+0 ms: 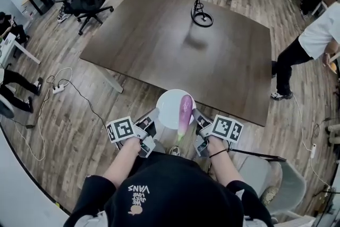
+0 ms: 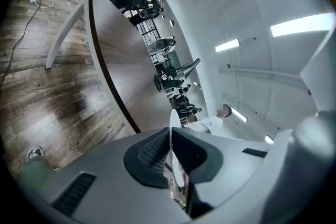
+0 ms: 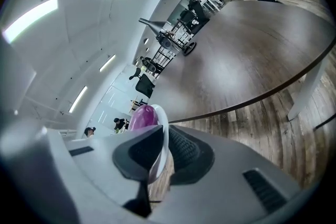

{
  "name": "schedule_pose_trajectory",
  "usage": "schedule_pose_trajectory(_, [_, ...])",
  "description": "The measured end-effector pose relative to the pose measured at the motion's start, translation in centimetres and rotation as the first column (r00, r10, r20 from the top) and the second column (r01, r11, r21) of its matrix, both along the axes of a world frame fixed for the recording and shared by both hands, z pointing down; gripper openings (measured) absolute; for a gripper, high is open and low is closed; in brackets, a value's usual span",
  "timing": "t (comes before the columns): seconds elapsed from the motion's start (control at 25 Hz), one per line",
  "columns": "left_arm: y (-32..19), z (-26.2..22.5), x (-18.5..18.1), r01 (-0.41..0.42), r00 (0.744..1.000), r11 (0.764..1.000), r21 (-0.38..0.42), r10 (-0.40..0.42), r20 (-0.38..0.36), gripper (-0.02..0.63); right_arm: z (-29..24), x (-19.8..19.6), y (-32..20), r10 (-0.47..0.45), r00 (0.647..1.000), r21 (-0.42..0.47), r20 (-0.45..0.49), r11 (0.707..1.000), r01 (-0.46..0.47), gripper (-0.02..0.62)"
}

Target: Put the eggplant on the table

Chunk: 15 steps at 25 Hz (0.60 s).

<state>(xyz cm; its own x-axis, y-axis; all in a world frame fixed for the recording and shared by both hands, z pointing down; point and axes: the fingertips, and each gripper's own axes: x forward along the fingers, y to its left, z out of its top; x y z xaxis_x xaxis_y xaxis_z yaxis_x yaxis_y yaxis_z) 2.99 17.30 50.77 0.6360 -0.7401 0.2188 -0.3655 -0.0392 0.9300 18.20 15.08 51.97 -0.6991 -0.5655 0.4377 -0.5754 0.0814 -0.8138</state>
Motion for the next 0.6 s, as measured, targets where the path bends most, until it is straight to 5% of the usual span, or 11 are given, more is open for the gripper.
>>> schedule_pose_trajectory(0.6, [-1.8, 0.4, -0.9, 0.030, 1.000, 1.000, -0.004, -0.030, 0.001, 0.025, 0.3, -1.0, -2.1, -0.038, 0.999, -0.004, -0.008, 0.999, 0.038, 0.043])
